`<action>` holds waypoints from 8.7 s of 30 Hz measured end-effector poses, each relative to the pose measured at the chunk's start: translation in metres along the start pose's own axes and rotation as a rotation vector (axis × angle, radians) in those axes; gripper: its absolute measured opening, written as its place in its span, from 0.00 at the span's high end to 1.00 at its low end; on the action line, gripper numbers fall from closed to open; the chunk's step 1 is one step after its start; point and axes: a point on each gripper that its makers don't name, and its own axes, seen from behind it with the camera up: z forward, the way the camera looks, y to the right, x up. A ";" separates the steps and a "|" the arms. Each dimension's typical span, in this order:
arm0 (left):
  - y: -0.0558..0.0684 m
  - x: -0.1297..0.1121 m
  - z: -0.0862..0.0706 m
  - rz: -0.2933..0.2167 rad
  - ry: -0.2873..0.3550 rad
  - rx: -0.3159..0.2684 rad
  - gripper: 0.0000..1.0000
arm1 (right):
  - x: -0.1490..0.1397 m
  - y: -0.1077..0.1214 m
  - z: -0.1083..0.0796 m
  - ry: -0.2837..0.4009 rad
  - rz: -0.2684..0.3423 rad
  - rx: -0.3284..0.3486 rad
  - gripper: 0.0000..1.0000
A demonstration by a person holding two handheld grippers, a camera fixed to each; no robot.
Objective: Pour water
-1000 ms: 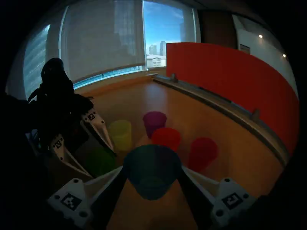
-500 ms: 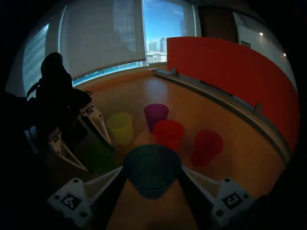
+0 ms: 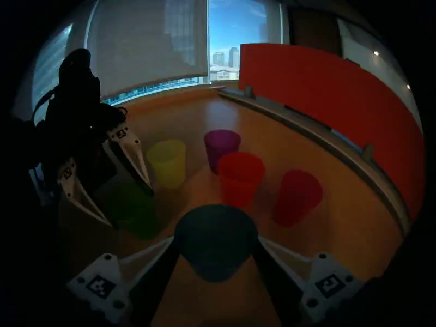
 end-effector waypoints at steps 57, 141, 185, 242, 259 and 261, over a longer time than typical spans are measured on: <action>-0.010 -0.035 -0.050 -0.127 -0.020 0.086 0.02 | -0.047 -0.005 -0.025 -0.002 0.055 -0.072 0.00; -0.132 0.027 -0.222 -0.264 0.617 1.024 0.03 | -0.014 0.086 -0.242 0.609 0.348 -1.003 0.00; -0.137 -0.029 -0.205 -0.314 0.608 1.049 0.03 | -0.005 0.084 -0.234 0.571 0.354 -1.024 0.00; -0.138 -0.036 -0.194 -0.301 0.562 1.045 0.02 | -0.014 0.071 -0.224 0.709 0.293 -0.960 0.00; -0.138 -0.036 -0.195 -0.301 0.562 1.046 0.02 | -0.047 0.081 -0.209 0.698 0.346 -0.958 0.01; -0.138 -0.036 -0.194 -0.301 0.562 1.046 0.02 | -0.050 0.083 -0.207 0.691 0.347 -0.961 0.01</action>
